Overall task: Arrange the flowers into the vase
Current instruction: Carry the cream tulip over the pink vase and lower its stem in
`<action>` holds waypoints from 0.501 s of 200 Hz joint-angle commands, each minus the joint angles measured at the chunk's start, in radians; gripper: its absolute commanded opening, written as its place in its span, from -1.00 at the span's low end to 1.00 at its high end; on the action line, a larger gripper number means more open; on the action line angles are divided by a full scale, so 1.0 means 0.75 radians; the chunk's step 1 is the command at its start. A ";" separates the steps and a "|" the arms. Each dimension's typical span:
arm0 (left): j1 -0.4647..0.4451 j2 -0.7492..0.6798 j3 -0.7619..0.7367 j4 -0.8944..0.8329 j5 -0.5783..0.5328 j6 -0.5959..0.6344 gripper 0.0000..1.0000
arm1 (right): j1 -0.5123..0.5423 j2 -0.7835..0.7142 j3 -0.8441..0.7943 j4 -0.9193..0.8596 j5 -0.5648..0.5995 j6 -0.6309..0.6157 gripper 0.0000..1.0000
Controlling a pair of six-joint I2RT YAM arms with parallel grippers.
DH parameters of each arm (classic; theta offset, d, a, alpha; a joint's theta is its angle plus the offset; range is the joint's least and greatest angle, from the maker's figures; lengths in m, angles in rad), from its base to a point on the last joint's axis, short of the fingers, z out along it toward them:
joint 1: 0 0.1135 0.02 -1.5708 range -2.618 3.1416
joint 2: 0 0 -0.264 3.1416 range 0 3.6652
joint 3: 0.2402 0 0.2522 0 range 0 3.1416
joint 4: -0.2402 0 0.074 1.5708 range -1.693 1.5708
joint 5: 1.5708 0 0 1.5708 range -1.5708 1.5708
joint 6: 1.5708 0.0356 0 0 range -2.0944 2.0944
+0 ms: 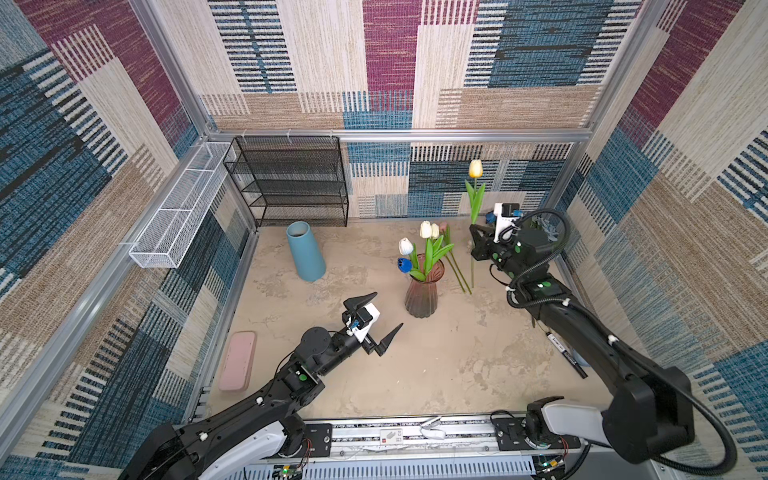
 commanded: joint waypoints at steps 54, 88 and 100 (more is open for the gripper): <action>0.000 0.025 0.053 0.009 0.175 -0.062 0.99 | 0.033 -0.214 -0.275 0.976 -0.533 0.117 -1.00; -0.001 0.029 0.035 0.026 0.147 -0.075 0.99 | 0.111 -0.067 -0.255 1.235 -0.633 0.119 -1.00; 0.000 0.027 0.021 0.039 0.133 -0.082 0.99 | 0.138 -0.004 -0.237 1.285 -0.642 0.088 -1.00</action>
